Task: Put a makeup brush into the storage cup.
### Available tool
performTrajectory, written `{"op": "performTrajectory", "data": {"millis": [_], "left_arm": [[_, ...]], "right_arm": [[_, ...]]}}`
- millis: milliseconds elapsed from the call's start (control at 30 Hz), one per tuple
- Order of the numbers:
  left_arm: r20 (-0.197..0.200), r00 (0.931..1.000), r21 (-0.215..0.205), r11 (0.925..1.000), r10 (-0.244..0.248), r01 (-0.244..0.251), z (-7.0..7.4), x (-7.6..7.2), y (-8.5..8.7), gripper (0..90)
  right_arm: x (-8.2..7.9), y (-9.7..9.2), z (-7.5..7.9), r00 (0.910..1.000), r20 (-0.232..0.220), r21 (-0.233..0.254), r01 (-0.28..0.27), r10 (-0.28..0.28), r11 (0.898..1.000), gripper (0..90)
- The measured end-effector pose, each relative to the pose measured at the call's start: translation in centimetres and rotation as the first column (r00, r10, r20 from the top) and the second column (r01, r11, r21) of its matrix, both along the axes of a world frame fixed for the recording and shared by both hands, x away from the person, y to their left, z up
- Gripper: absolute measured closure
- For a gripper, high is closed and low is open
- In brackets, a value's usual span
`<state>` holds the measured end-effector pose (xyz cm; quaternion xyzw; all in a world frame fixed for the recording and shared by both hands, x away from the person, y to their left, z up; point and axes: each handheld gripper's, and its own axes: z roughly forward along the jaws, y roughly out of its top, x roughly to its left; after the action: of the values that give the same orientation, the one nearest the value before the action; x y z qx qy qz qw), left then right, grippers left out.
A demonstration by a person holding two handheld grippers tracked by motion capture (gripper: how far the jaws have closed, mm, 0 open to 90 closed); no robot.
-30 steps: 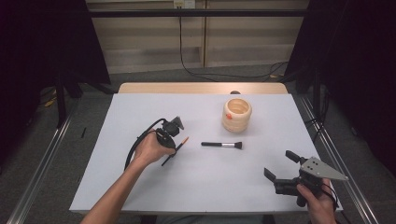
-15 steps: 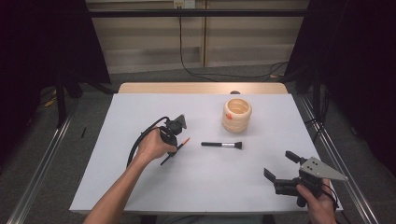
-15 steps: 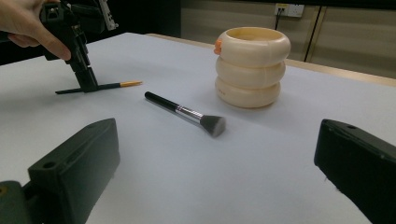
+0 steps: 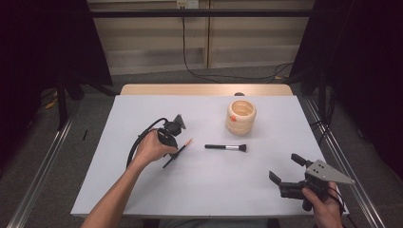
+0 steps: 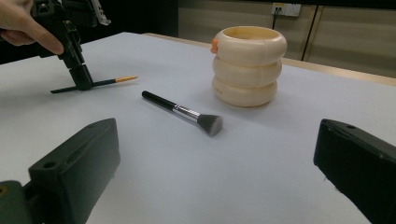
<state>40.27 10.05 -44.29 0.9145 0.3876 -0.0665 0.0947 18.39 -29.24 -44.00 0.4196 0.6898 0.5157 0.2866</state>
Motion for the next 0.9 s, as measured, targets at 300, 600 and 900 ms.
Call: {"op": "performTrajectory", "data": {"millis": [300, 600, 900], "left_arm": [[0.052, 0.9986, -0.074, 0.9973, 0.007, -0.003, 1.5, -0.8, 0.8, 85.0], [0.08, 0.9963, -0.118, 0.9928, 0.03, -0.021, 1.2, -1.4, 1.5, 84.9], [0.184, 0.9828, -0.233, 0.9721, 0.016, 0.028, 2.2, -2.2, 2.2, 84.9]], "right_arm": [[0.0, 0.2, 0.0, 1.0, 0.001, -0.001, 0.003, -0.003, 1.0, 0.0], [0.0, 0.1, 0.0, 1.0, -0.003, -0.005, 0.001, -0.001, 1.0, 0.0], [0.1, 0.2, -0.1, 1.0, -0.002, 0.0, 0.005, -0.005, 1.0, 0.0]]}}
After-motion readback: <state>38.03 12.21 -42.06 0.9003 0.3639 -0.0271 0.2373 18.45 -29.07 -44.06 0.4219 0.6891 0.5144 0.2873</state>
